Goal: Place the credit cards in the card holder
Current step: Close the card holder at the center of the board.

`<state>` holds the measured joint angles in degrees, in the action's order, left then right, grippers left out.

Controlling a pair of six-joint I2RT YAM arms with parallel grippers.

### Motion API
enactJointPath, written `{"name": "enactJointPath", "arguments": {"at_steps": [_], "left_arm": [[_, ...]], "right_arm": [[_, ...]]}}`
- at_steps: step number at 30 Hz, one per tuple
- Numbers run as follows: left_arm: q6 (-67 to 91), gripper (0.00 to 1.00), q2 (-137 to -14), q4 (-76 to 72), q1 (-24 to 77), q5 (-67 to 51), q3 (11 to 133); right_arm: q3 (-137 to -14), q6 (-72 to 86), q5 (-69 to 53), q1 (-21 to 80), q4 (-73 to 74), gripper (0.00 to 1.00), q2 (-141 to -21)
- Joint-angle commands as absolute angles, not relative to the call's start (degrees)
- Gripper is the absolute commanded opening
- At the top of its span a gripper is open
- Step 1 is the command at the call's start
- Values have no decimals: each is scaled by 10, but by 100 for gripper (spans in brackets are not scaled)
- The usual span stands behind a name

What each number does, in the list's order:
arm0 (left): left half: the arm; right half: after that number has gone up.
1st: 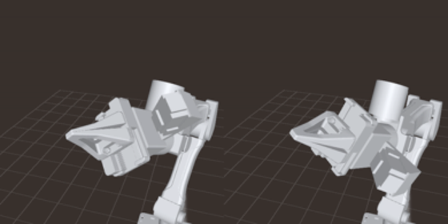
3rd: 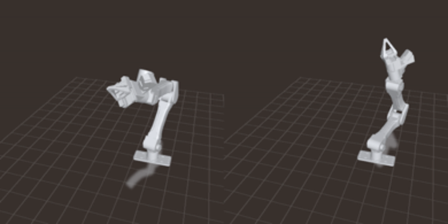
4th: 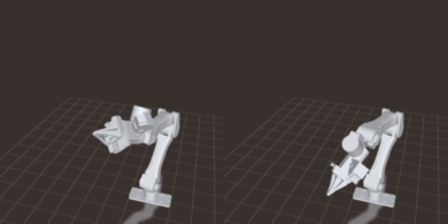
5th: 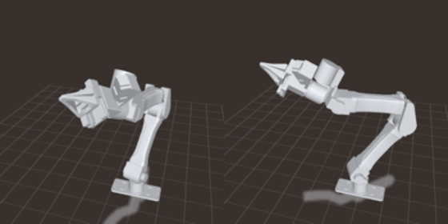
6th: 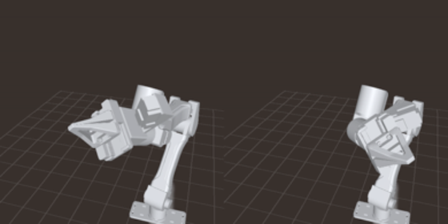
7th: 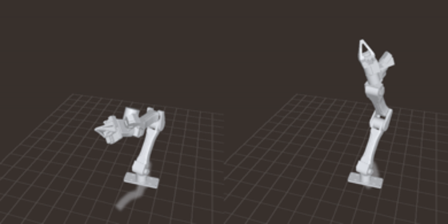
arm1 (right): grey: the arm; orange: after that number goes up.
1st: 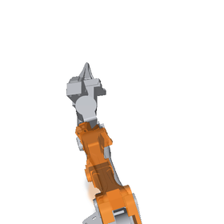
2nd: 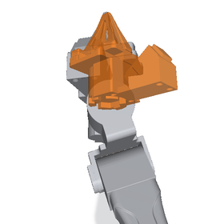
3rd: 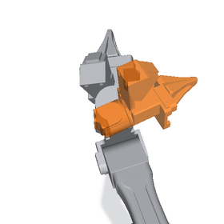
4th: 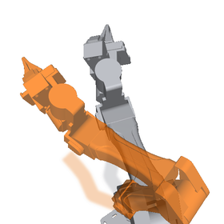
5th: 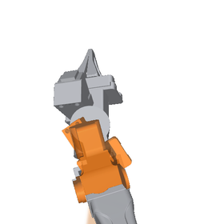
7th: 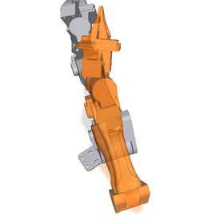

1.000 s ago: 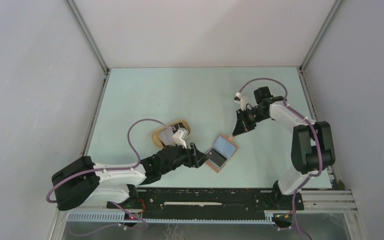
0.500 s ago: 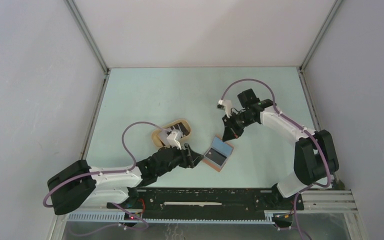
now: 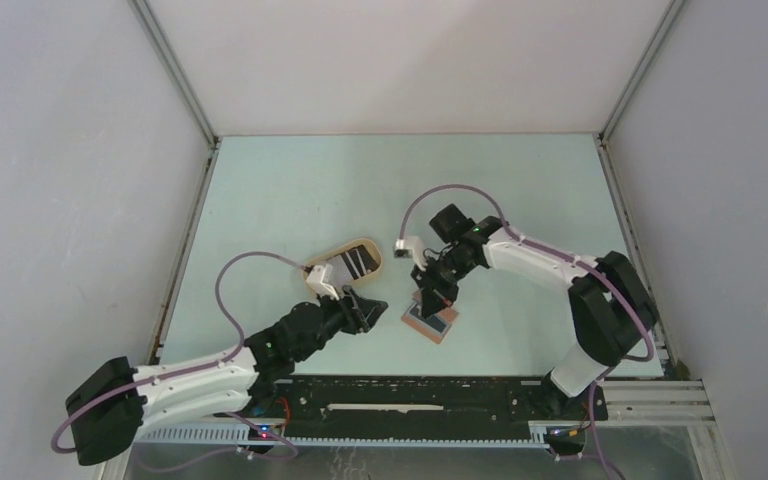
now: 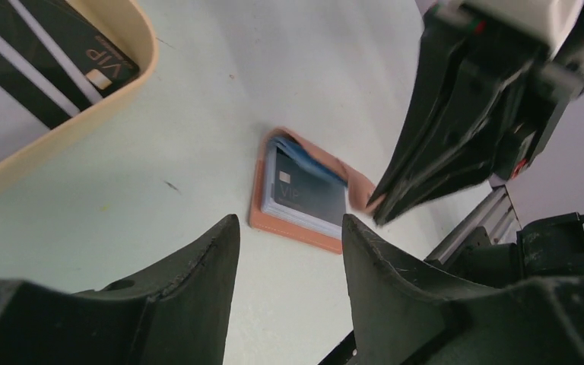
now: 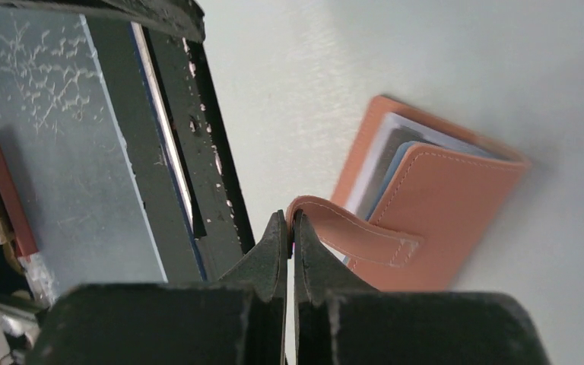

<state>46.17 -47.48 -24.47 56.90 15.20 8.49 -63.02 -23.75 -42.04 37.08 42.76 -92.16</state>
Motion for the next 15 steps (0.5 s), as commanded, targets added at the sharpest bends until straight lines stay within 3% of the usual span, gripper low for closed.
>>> {"name": "enactJointPath", "arguments": {"at_steps": [1, 3, 9, 15], "left_arm": [[467, 57, -421, -198, 566, 198, 63], [469, 56, -406, -198, 566, 202, 56], [472, 56, -418, -237, 566, 189, 44], [464, 56, -451, -273, 566, 168, 48]], "right_arm": [[-625, -246, -405, 428, 422, 0, -961], [-627, -244, -394, 451, 420, 0, -978], [-651, -256, -394, 480, 447, 27, -1010], [-668, -324, -455, 471, 512, 49, -936]]}}
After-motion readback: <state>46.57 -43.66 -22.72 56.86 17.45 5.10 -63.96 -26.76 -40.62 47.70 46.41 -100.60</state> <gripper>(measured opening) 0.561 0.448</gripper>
